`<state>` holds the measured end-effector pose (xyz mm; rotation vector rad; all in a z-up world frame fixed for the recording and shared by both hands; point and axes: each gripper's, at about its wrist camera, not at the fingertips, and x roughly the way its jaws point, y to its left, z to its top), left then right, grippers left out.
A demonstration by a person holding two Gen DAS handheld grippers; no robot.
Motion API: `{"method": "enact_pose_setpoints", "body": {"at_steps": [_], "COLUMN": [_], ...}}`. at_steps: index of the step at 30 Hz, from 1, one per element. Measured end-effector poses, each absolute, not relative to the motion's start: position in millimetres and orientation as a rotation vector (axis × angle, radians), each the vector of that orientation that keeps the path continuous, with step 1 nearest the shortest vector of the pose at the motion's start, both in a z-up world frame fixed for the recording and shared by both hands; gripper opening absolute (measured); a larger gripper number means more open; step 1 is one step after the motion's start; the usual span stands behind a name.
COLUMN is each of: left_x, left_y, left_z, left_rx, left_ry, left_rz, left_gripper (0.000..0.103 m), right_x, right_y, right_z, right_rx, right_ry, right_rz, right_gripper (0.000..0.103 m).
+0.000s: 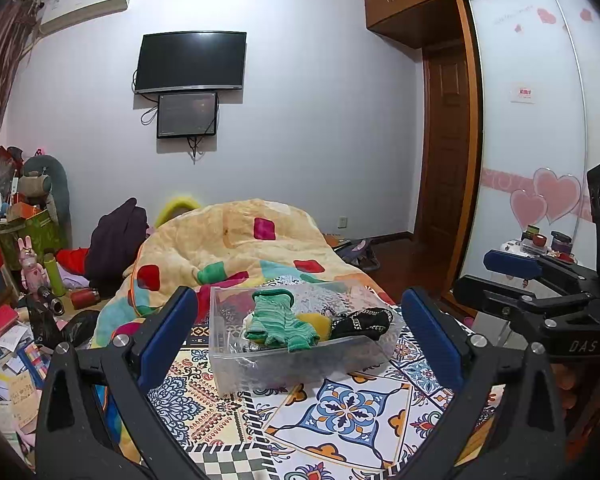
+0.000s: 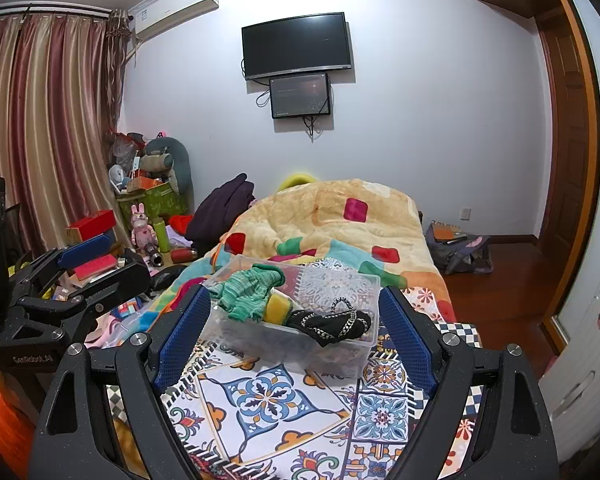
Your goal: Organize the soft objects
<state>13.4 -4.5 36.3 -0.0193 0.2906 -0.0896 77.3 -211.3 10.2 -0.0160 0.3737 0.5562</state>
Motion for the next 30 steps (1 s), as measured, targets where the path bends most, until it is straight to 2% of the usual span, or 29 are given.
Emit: {"method": "enact_pose_setpoints", "body": {"at_steps": [30], "left_x": [14.9], "left_y": [-4.8], "left_z": [33.1], "left_rx": [-0.039], "left_ry": [0.308], "left_rz": [-0.104], "left_gripper": [0.103], "right_x": [76.7], "right_y": [-209.4], "right_z": [7.1], "right_rx": [-0.012], "right_ry": [0.39], "right_rz": [0.564], "right_gripper": [0.085]}}
